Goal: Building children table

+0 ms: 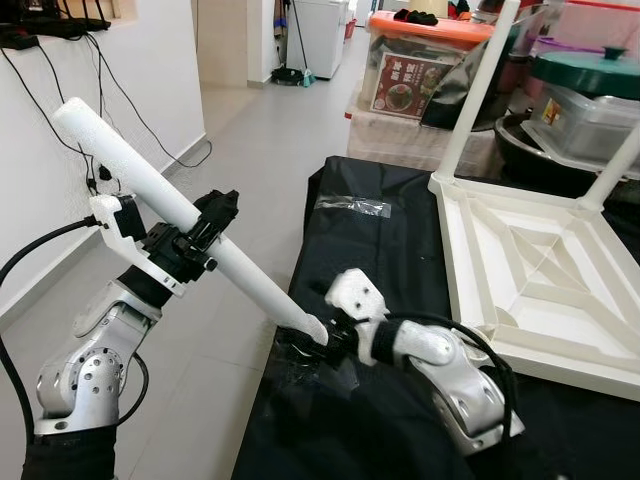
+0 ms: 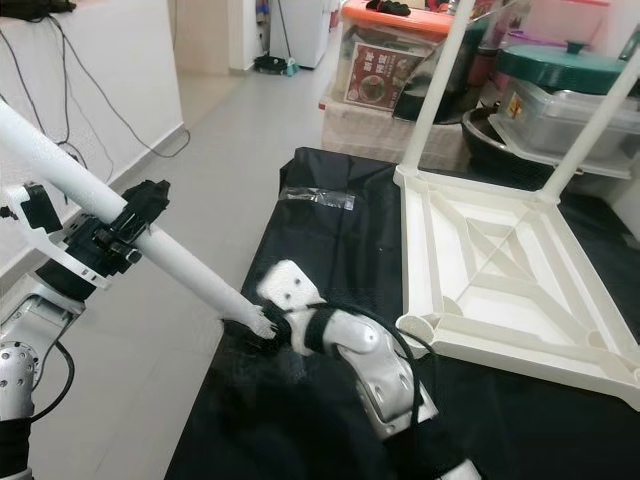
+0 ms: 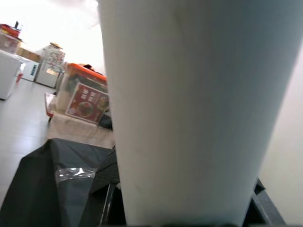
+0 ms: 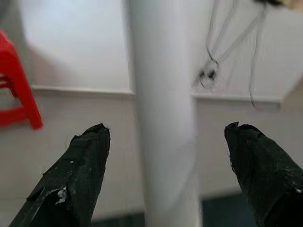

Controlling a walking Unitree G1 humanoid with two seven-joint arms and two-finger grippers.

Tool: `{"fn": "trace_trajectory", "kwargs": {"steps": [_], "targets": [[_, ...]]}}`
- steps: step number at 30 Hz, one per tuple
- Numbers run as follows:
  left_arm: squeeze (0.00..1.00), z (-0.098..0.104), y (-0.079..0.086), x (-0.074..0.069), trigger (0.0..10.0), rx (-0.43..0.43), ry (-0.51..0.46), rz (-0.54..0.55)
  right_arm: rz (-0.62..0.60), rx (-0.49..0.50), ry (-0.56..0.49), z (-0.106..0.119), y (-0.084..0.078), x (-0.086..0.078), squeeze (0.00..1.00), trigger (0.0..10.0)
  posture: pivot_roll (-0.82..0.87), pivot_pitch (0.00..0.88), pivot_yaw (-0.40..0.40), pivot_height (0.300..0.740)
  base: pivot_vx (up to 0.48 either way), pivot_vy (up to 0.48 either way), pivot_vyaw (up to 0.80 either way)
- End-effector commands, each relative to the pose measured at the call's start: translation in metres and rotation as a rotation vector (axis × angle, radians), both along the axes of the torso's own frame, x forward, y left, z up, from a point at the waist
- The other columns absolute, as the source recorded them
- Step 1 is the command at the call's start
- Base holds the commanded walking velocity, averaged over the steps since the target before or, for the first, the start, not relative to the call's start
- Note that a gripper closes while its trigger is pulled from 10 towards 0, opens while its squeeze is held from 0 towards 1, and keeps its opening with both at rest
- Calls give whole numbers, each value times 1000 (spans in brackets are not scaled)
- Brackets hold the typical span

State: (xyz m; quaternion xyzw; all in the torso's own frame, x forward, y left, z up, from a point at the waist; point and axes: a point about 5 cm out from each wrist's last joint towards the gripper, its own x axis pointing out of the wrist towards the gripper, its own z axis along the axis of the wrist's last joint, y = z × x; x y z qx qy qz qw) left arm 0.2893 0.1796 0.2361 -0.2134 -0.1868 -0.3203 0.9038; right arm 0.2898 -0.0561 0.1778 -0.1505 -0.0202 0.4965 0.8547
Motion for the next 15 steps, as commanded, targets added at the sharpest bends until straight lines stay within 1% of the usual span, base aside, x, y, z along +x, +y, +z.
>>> {"fn": "trace_trajectory", "kwargs": {"steps": [1, 2, 5, 6, 8, 11, 13, 15], "targets": [[0, -6, -4, 1, 0, 28, 27, -6, 43, -19, 40, -3, 13, -5, 0, 10000, 56, 0, -86, 740, 0, 0, 0], [0, -6, -4, 1, 0, 28, 27, -6, 43, -19, 40, -3, 13, -5, 0, 10000, 56, 0, -86, 740, 0, 0, 0], [0, -7, -5, 0, 0, 34, 30, -7, 81, -18, 54, -2, 26, -8, 0, 10000, 59, 0, -88, 740, 0, 0, 0], [0, -7, -5, 0, 0, 34, 30, -7, 81, -18, 54, -2, 26, -8, 0, 10000, 59, 0, -88, 740, 0, 0, 0], [0, -9, -6, -1, 0, 38, 34, -6, 116, -28, 48, 0, 32, -12, 0, 10000, 60, 0, -90, 740, 0, 0, 0], [0, -10, -6, -1, 0, 39, 37, -5, 124, -42, 51, 0, 37, -13, 0, 10000, 60, 0, -90, 740, 0, 0, 0], [0, -11, -8, -2, 0, 37, 41, -12, 93, -81, 44, -4, 45, -7, 0, 10000, 57, 0, -95, 740, 0, 0, 0], [0, -11, -9, -2, 0, 36, 42, -14, 81, -93, 42, -5, 48, -4, 0, 10000, 57, 0, -95, 740, 0, 0, 0]]}}
